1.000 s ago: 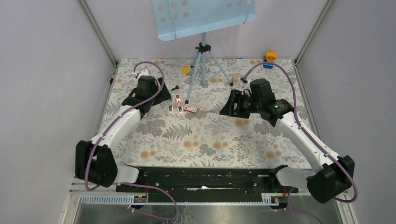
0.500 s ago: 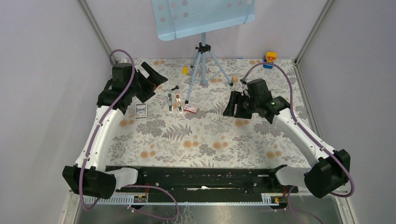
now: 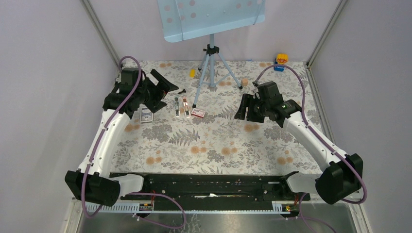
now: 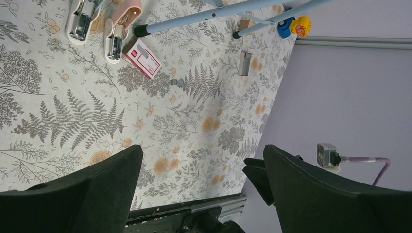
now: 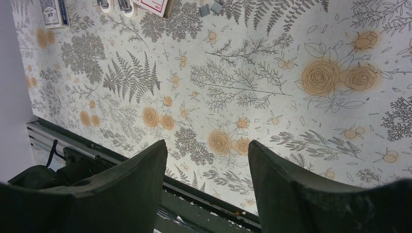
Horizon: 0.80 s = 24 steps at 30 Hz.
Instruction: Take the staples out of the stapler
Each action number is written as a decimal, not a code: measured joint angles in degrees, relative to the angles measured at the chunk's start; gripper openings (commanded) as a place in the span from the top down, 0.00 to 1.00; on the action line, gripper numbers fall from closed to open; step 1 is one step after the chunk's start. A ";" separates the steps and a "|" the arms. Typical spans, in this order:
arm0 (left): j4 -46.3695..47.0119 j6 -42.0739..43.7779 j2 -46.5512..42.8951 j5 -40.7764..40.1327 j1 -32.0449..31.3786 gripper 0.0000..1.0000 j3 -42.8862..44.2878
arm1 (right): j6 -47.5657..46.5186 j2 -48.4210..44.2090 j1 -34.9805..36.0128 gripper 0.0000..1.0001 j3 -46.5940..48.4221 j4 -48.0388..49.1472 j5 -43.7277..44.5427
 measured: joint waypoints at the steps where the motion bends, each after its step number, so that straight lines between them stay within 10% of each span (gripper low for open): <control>1: 0.00 -0.17 0.22 -0.63 -0.13 0.01 0.00 | 0.00 0.28 -0.07 0.31 0.00 0.00 0.00; 24: 1.38 -2.82 5.29 -5.25 -0.72 0.01 0.11 | -0.44 3.91 -2.08 0.31 0.02 0.00 -0.28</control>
